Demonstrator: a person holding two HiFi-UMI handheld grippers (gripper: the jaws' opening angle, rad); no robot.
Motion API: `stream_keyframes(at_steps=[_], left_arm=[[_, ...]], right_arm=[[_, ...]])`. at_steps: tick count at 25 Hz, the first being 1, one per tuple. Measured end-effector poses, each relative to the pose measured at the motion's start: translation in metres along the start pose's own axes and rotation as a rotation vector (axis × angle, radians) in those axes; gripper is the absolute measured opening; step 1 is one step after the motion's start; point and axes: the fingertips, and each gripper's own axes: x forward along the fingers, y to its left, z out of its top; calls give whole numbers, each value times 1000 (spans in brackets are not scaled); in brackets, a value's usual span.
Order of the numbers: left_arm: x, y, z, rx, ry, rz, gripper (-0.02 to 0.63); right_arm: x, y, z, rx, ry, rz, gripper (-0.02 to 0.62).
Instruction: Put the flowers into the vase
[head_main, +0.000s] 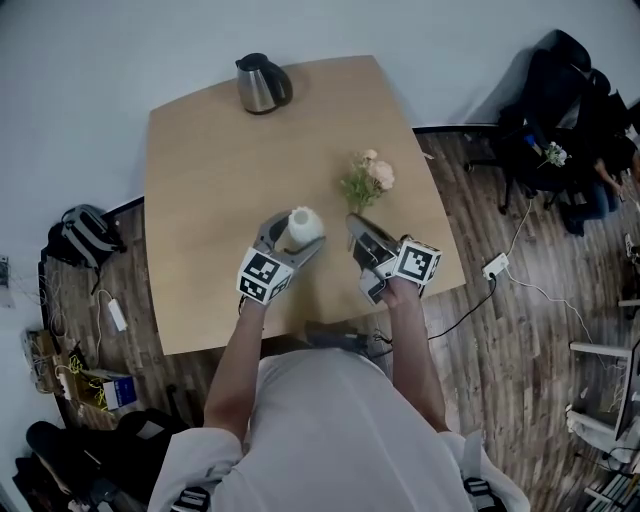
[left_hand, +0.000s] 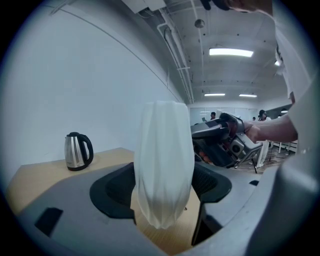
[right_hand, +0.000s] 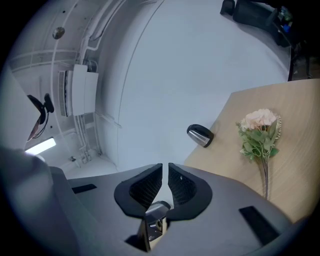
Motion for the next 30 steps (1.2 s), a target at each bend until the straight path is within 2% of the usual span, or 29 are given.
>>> stream_keyframes(at_steps=[11,24,30], left_arm=[[24,-31,7,13,14,-56,347],[53,-27,16,-39,-61,-193,347],[55,-12,8,-24,-63,-229,347]], right_arm=[[-41,-17,22,29,-95,-32,25],[-51,-30,19,4,-102,-206,25],[-46,-30,19,-50,-87,-254,25]])
